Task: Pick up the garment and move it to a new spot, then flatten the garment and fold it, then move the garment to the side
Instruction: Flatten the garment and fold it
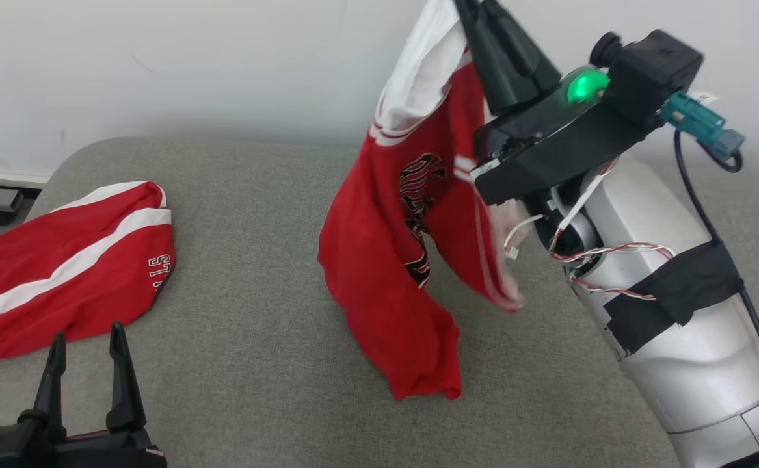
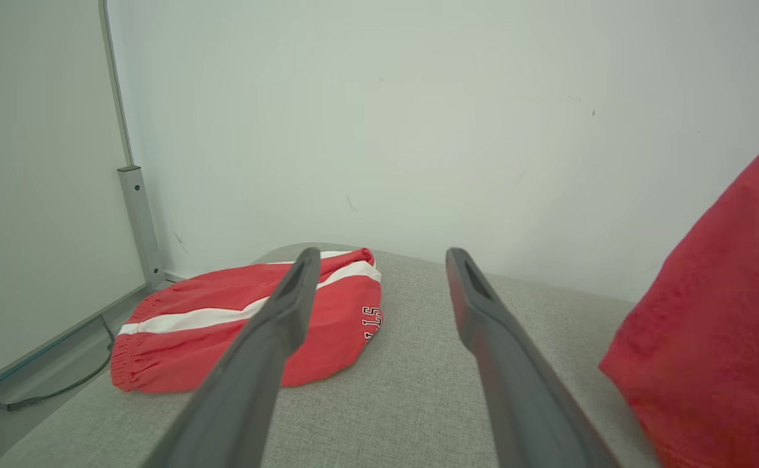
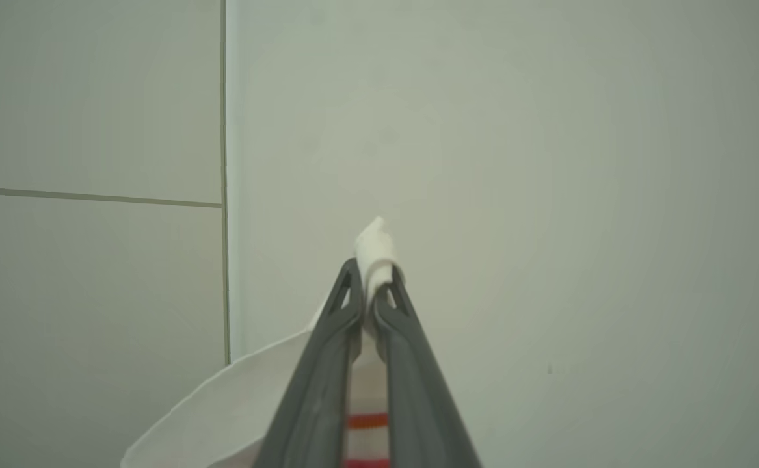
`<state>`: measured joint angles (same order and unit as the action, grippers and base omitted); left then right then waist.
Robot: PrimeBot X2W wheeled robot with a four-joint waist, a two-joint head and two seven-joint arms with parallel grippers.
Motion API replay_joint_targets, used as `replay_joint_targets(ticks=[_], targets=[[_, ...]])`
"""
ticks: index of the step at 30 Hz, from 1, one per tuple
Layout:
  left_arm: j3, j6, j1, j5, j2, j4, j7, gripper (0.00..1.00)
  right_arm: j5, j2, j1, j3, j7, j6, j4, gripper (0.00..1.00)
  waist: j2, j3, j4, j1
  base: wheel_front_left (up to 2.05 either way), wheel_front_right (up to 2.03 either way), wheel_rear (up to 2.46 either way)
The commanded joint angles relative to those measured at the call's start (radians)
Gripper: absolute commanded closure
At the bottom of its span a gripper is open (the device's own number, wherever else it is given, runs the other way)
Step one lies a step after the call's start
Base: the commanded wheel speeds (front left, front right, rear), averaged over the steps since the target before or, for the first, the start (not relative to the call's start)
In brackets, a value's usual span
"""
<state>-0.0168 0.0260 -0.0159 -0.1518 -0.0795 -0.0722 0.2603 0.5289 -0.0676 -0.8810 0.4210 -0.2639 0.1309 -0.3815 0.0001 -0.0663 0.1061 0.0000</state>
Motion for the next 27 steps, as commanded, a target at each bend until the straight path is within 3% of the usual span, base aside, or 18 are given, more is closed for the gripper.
replay_joint_targets(ticks=[1,10,17,27], targets=[[-0.002,-0.005,-0.018,0.007,0.0,-0.004,0.006,0.0,-0.024,0.005,0.006,-0.026,-0.002,0.0,0.014,1.0,-0.0001,-0.001,-0.003,0.0,0.0,0.0,0.0],[0.0,-0.016,-0.016,0.013,0.004,-0.018,0.006,0.0,-0.049,-0.021,0.077,0.018,-0.002,0.0,0.008,1.0,-0.0001,0.0,-0.023,0.0,0.0,0.0,0.0],[0.0,-0.021,-0.012,0.015,0.008,-0.024,0.006,0.0,-0.066,-0.113,0.212,-0.012,-0.002,0.0,0.073,1.0,-0.0001,0.013,-0.045,0.0,0.0,0.0,0.0],[-0.007,-0.023,0.003,0.012,0.014,-0.02,0.006,0.0,0.028,-0.238,0.494,-0.094,-0.002,-0.001,0.171,1.0,-0.0001,0.009,-0.083,0.0,0.0,0.0,0.0]])
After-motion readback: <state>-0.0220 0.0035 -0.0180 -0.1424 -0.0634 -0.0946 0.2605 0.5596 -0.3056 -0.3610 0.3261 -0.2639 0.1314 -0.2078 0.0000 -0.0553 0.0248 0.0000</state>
